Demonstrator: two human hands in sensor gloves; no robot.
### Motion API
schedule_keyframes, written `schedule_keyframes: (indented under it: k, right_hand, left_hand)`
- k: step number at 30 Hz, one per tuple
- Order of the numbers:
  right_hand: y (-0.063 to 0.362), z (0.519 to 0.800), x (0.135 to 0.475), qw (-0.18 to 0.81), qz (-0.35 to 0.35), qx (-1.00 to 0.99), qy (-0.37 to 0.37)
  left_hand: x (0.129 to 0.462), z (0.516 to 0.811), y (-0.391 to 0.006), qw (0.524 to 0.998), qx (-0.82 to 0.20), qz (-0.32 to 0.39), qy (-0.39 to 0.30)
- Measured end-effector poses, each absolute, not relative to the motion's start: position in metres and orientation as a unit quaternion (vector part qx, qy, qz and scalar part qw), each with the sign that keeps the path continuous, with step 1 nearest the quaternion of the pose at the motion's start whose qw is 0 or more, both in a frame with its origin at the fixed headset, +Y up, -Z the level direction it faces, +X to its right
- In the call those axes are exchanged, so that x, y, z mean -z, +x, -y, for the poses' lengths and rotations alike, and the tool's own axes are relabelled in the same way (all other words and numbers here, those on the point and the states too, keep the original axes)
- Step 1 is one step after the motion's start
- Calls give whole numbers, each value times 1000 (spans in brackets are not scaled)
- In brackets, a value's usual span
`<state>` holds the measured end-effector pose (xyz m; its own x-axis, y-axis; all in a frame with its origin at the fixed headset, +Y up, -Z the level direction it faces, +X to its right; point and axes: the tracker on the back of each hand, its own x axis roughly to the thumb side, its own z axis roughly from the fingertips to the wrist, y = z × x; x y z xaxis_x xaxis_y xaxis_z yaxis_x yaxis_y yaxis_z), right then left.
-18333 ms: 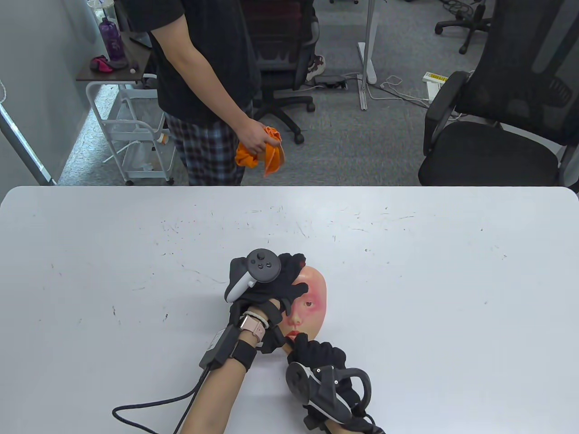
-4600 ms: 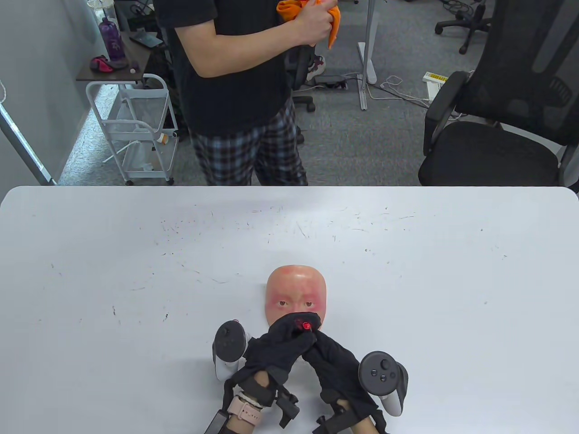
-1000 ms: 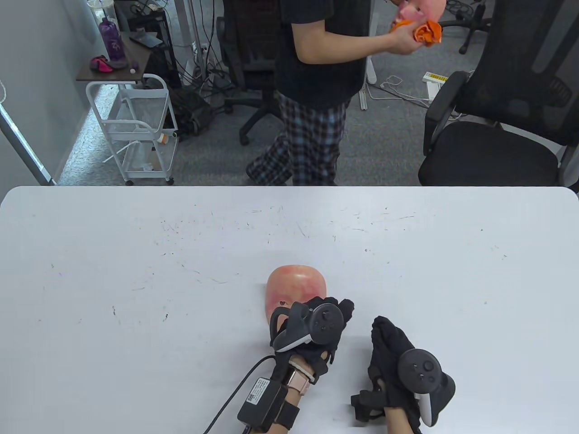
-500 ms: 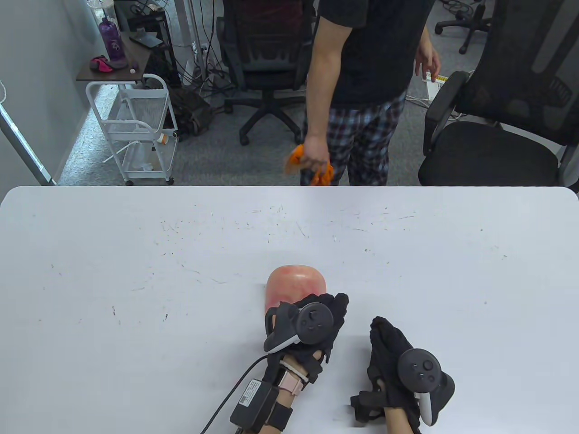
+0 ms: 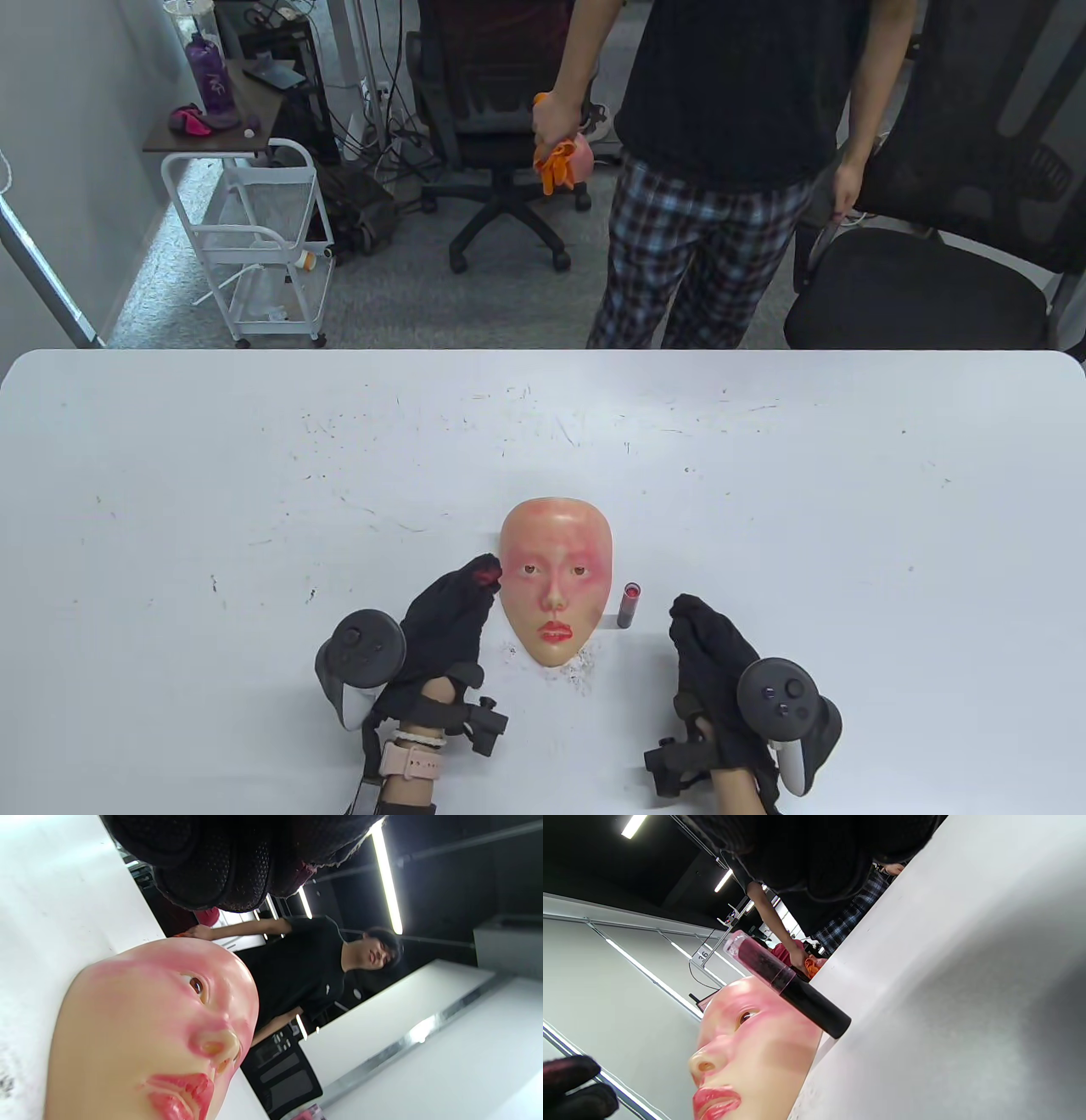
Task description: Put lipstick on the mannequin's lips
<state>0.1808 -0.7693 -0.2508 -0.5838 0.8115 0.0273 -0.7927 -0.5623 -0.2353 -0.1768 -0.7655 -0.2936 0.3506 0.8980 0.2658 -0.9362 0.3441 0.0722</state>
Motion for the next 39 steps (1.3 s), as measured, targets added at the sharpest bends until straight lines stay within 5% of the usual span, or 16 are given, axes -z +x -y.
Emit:
schedule_keyframes:
  k: [13, 18, 25, 39]
  right_hand:
    - [172, 762, 248, 420, 124, -899, -2]
    - [165, 755, 248, 315, 144, -938, 12]
    - [154, 753, 250, 63, 140, -988, 3]
    - [154, 759, 249, 39, 107, -993, 0]
  left_hand:
    - [295, 754, -201, 806, -558, 115, 159]
    - [289, 740, -208, 883, -397, 140, 209]
    - [286, 743, -199, 936, -295, 141, 126]
    - [282, 758, -191, 946, -283, 140, 71]
